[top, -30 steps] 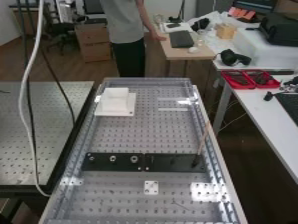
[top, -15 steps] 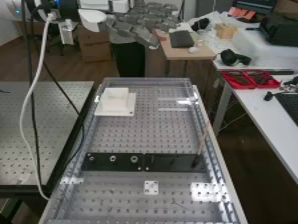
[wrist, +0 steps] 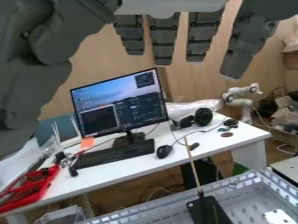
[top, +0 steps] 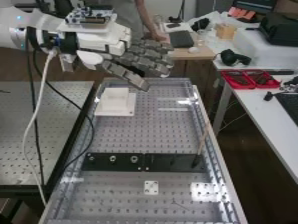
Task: Grab the paper clip and place it in the clear container
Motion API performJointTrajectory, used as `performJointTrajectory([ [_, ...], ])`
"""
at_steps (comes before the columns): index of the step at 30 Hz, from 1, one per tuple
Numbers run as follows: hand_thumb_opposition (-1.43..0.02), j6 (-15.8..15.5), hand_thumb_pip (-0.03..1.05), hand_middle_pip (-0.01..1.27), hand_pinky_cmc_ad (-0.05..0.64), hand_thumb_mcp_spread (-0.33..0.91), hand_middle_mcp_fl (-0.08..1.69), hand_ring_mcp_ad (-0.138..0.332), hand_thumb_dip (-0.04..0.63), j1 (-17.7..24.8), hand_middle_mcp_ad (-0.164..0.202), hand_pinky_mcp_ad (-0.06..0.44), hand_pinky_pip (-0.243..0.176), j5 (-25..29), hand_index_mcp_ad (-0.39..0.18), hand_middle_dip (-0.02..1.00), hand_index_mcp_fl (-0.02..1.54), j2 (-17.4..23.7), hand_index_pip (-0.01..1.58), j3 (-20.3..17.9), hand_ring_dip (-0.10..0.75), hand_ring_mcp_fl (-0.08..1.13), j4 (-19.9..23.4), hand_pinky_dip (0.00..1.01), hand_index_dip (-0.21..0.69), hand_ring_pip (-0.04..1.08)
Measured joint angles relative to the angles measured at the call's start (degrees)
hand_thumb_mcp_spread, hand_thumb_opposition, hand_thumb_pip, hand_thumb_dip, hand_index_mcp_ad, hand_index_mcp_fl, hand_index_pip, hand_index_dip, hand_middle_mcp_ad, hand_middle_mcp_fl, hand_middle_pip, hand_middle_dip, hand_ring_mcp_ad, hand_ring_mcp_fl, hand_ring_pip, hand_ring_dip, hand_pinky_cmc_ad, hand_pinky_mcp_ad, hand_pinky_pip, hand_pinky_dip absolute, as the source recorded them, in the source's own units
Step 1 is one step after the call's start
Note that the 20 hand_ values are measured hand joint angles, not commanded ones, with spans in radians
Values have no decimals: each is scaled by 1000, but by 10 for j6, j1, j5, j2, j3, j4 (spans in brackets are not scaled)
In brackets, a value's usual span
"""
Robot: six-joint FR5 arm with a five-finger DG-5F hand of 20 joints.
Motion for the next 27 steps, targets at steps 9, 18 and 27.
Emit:
performJointTrajectory([
  [9, -695, 7, 398, 138, 377, 244, 5, 162, 38, -11, 87, 312, -89, 12, -9, 138, 9, -16, 87, -32, 87, 2, 47, 410, 16, 89],
  [18, -730, 43, 476, 138, 374, 281, 2, 162, 94, -33, 87, 314, -91, 25, -21, 138, 40, -61, 101, -64, 87, 2, 113, 417, -23, 89],
  [27, -745, 76, 538, 136, 377, 316, 2, 161, 133, -61, 86, 314, -91, 28, -40, 138, 54, -109, 120, -75, 87, 2, 149, 417, -33, 87],
])
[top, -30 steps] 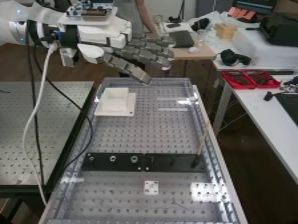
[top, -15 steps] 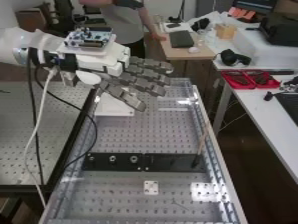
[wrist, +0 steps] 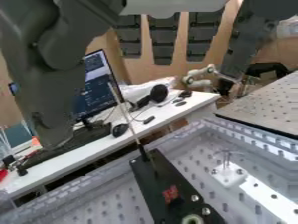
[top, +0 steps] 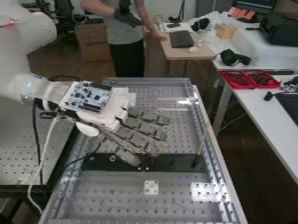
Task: Grab the paper clip and place it in the clear container
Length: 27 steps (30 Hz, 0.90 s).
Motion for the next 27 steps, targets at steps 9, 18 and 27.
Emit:
performJointTrajectory([
  [9, -745, 13, 564, 136, 374, 318, 3, 161, 166, -43, 84, 314, -91, -19, -47, 138, 124, -51, 340, 11, 87, 2, 12, 417, -33, 89],
  [18, -764, 21, 634, 136, 368, 351, 3, 157, 208, -91, 87, 311, -91, -64, -49, 140, 169, -97, 775, 45, 87, 5, 24, 415, -33, 101],
  [27, -794, 20, 641, 136, 363, 363, 3, 159, 237, -124, 87, 312, -91, -107, -52, 140, 147, -141, 1044, 91, 87, 0, 28, 403, -16, 103],
])
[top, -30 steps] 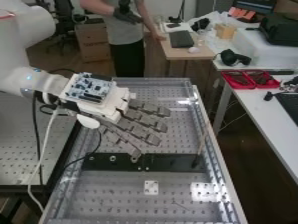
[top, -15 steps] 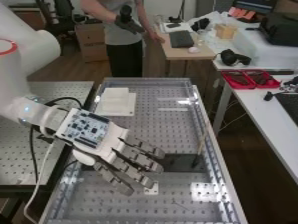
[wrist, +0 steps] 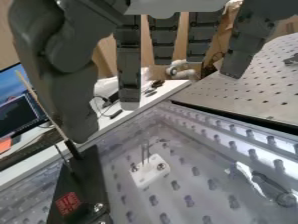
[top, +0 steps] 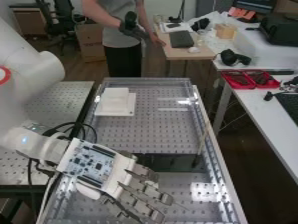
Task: Grab the paper clip and place it in the clear container
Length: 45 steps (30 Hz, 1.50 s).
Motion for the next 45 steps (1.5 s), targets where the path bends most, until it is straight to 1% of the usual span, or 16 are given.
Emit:
performJointTrajectory([
  [6, -803, 0, 641, 138, 361, 389, 0, 155, 251, -15, 87, 309, -91, -28, -73, 155, 89, -25, 1230, 33, 87, 0, -4, 358, 37, 103],
  [7, -803, -1, 641, 138, 367, 391, 3, 155, 251, -18, 87, 302, -91, -35, -73, 155, 91, -31, 1246, 40, 87, 0, -5, 351, 31, 103],
  [9, -803, -1, 641, 138, 346, 401, 3, 155, 251, -20, 86, 291, -91, -40, -73, 155, 86, -35, 1316, 46, 87, 0, -7, 346, 47, 103],
  [12, -820, -6, 641, 134, 346, 428, 0, 154, 262, -26, 86, 291, -91, -56, -75, 161, 84, -46, 1361, 60, 87, 0, -10, 314, 82, 103],
  [16, -822, -23, 641, 136, 349, 422, 21, 154, 269, -32, 86, 291, -91, -76, -98, 166, 106, -57, 1428, 74, 87, 0, -15, 283, 127, 103],
  [17, -819, -23, 641, 136, 349, 415, 24, 154, 269, -32, 87, 291, -91, -77, -101, 166, 108, -57, 1443, 74, 87, 0, -15, 279, 126, 103],
  [21, -834, -36, 641, 136, 347, 454, 24, 145, 265, -39, 86, 298, -75, -97, -105, 166, 122, -68, 1473, 89, 87, 0, -21, 239, 140, 103],
  [24, -836, -39, 641, 136, 347, 456, 24, 145, 284, -42, 84, 278, -73, -107, -106, 166, 136, -76, 1489, 98, 87, 0, -25, 222, 155, 103],
  [25, -846, -41, 641, 136, 340, 457, 21, 143, 284, -44, 84, 278, -75, -111, -106, 166, 134, -79, 1494, 103, 87, 0, -28, 209, 175, 103],
  [26, -846, -41, 641, 136, 339, 457, 21, 147, 284, -44, 84, 278, -63, -113, -112, 166, 131, -81, 1506, 104, 87, 0, -29, 209, 171, 103],
  [27, -846, -42, 641, 136, 332, 457, 24, 143, 284, -46, 84, 278, -58, -118, -112, 164, 134, -85, 1513, 108, 87, 0, -31, 209, 188, 103],
  [32, -848, -50, 641, 134, 333, 457, 21, 143, 284, -50, 84, 276, -58, -136, -113, 168, 140, -94, 1508, 121, 87, 0, -38, 194, 187, 103],
  [34, -845, -53, 641, 138, 333, 456, 24, 148, 300, -52, 87, 276, -58, -143, -122, 169, 143, -97, 1527, 125, 87, 0, -40, 190, 194, 103],
  [37, -848, -55, 641, 138, 332, 457, 24, 127, 300, -54, 84, 278, -54, -149, -122, 169, 147, -101, 1529, 129, 87, 0, -40, 190, 199, 101],
  [40, -848, -54, 641, 138, 330, 457, 24, 127, 300, -56, 84, 278, -44, -153, -122, 171, 147, -103, 1529, 130, 93, 0, -36, 195, 202, 108],
  [45, -864, -50, 641, 138, 330, 464, 24, 127, 300, -57, 84, 278, -44, -155, -127, 171, 157, -106, 1529, 131, 94, 0, -33, 195, 199, 108],
])
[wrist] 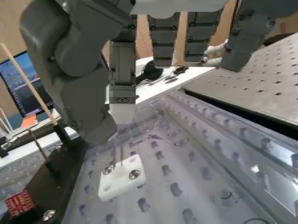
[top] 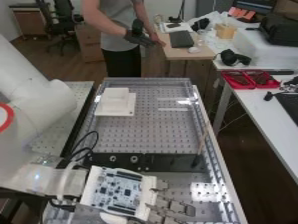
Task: Grab the paper clip and place it in the clear container
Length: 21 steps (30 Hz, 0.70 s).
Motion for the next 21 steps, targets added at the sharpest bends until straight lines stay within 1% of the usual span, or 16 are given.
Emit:
performJointTrajectory([
  [2, -864, 1, 641, 138, 330, 469, 24, 127, 300, 0, 84, 279, -45, -1, -129, 171, 176, -1, 1529, 0, 94, 0, 3, 195, 199, 108],
  [4, -864, 1, 641, 138, 316, 469, 24, 131, 300, 0, 84, 278, -45, -1, -134, 171, 176, -2, 1529, 1, 94, 0, 4, 195, 199, 108],
  [9, -864, -1, 641, 138, 318, 469, 42, 131, 300, -2, 84, 278, -42, -7, -134, 171, 176, -8, 1529, 8, 94, 0, 1, 195, 199, 108],
  [12, -864, -4, 641, 138, 316, 464, 42, 131, 300, -3, 87, 278, -42, -12, -136, 171, 209, -10, 1529, 13, 94, 0, -3, 195, 199, 108],
  [13, -867, -5, 641, 138, 316, 480, 38, 127, 300, -3, 84, 278, -42, -13, -138, 171, 215, -11, 1529, 15, 94, 0, -4, 195, 199, 108],
  [17, -876, -5, 641, 138, 316, 501, 42, 127, 300, -3, 84, 278, -42, -16, -161, 171, 223, -13, 1525, 19, 94, 0, -6, 195, 195, 108],
  [20, -885, -5, 641, 138, 312, 489, 42, 131, 300, -3, 87, 278, -42, -18, -171, 171, 293, -16, 1541, 23, 94, 0, -9, 195, 197, 108],
  [21, -899, -6, 641, 138, 316, 522, 38, 127, 300, -3, 84, 278, -42, -19, -182, 171, 305, -17, 1541, 23, 94, 0, -9, 195, 197, 108],
])
